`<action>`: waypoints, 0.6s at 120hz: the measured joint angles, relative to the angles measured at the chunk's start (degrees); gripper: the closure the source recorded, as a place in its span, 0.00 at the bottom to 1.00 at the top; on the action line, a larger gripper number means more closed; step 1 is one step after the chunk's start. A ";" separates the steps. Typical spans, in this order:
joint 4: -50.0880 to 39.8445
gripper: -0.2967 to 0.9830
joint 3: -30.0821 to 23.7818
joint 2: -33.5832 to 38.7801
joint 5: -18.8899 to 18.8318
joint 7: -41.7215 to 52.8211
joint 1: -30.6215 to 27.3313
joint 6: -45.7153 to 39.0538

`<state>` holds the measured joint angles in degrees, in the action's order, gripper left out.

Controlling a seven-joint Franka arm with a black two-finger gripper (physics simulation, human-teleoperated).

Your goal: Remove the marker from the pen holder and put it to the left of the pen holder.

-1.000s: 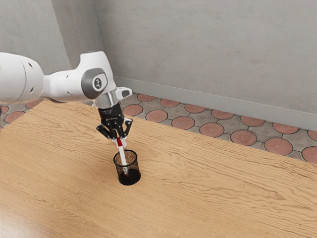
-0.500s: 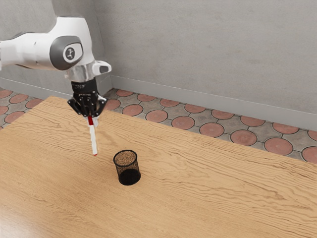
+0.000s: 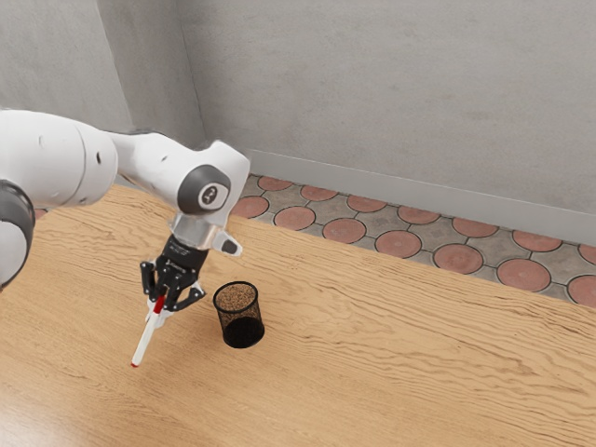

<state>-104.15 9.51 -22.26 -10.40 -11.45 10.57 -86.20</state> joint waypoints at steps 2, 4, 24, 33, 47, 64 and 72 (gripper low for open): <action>0.16 0.83 -0.01 -0.46 -0.06 0.17 -0.38 0.02; 0.28 0.83 0.00 -0.84 -0.12 0.34 -0.72 0.02; 0.59 0.83 -0.10 -1.92 -0.35 1.89 -1.53 -0.25; 0.61 0.83 -0.24 -2.27 -0.35 2.47 -1.53 -0.34; 0.60 0.72 -0.36 -2.58 0.06 3.41 -1.39 -0.42; 0.60 0.50 -0.37 -2.56 0.75 4.64 -1.34 -0.44; 1.97 0.42 -0.43 -1.54 0.96 5.29 -1.24 -0.45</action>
<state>-102.18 9.09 -23.81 -9.44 -6.16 9.34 -86.65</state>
